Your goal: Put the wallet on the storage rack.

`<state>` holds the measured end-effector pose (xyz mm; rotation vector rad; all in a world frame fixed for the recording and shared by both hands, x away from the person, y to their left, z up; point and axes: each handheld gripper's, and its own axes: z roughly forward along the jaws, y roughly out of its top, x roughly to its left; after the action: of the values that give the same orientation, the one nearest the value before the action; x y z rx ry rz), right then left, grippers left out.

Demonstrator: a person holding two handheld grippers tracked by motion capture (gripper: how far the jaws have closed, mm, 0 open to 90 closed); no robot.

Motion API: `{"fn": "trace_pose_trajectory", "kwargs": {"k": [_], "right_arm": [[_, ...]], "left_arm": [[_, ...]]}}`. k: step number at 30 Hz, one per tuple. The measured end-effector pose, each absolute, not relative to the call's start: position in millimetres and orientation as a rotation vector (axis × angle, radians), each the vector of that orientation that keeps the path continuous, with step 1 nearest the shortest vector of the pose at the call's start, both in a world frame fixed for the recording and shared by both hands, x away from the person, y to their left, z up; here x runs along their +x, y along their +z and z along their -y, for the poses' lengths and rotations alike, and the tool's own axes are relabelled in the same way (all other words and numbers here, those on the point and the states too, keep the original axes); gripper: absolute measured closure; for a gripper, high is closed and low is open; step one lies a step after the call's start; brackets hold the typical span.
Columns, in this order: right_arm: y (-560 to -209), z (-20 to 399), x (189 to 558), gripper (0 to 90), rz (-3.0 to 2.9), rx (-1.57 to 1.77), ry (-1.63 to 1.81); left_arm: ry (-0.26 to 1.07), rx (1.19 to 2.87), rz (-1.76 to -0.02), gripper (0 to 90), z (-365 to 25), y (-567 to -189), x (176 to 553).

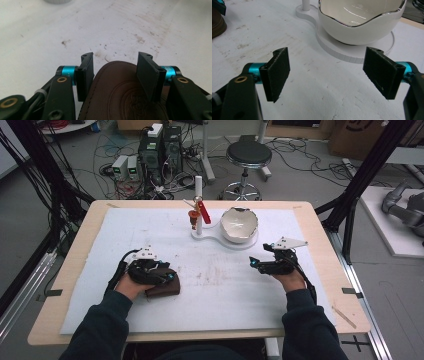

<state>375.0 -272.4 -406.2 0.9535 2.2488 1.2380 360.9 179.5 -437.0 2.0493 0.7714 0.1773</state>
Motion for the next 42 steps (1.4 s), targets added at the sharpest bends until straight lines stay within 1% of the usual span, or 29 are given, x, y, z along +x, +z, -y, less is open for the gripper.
{"fn": "trace_pose_trajectory", "kwargs": {"k": [2,4,6,9,10,14,15,17,20,24,30,35,39,42], "right_arm": [[-406,273,375,22.0,-2.248,0.954,1.24],[-406,273,375,21.9,-2.251,0.956,1.24],[-406,273,374,22.0,-2.251,0.954,1.241],[-406,273,374,22.0,-2.255,0.958,1.242],[-407,273,375,22.0,-2.257,0.959,1.244],[-407,273,375,23.7,-2.264,0.949,1.239],[-407,272,375,23.7,-2.264,0.95,1.239],[-407,272,375,23.7,-2.268,0.949,1.239],[-407,272,375,23.7,-2.267,0.952,1.237],[-408,270,376,23.7,-2.276,0.946,1.233],[-408,266,376,23.7,-2.279,0.955,1.255],[-409,258,377,23.7,-2.302,0.939,1.279],[-413,248,377,23.7,-2.344,0.938,1.318],[-417,232,378,24.6,-2.41,0.893,1.353]], "left_arm": [[0.148,2.036,-0.801,43.3,-183,-438,363],[0.104,2.042,-0.821,41.4,-189,-436,364],[0.041,2.045,-0.843,37.5,-197,-436,364],[-0.038,2.054,-0.831,36.6,-210,-436,362],[-0.055,2.058,-0.831,34.1,-213,-436,362],[-0.184,2.078,-0.818,29.7,-220,-440,359],[-0.216,2.087,-0.821,27.4,-221,-442,359],[-0.233,2.087,-0.819,27.0,-220,-443,359],[-0.199,2.098,-0.793,30.0,-215,-442,359],[-0.108,2.102,-0.746,34.9,-202,-439,358],[0.135,2.082,-0.653,40.4,-170,-433,353],[0.229,2.067,-0.575,45.7,-155,-431,351],[0.269,2.053,-0.517,49.8,-155,-428,348],[0.294,2.04,-0.484,54.9,-155,-426,346]]}}
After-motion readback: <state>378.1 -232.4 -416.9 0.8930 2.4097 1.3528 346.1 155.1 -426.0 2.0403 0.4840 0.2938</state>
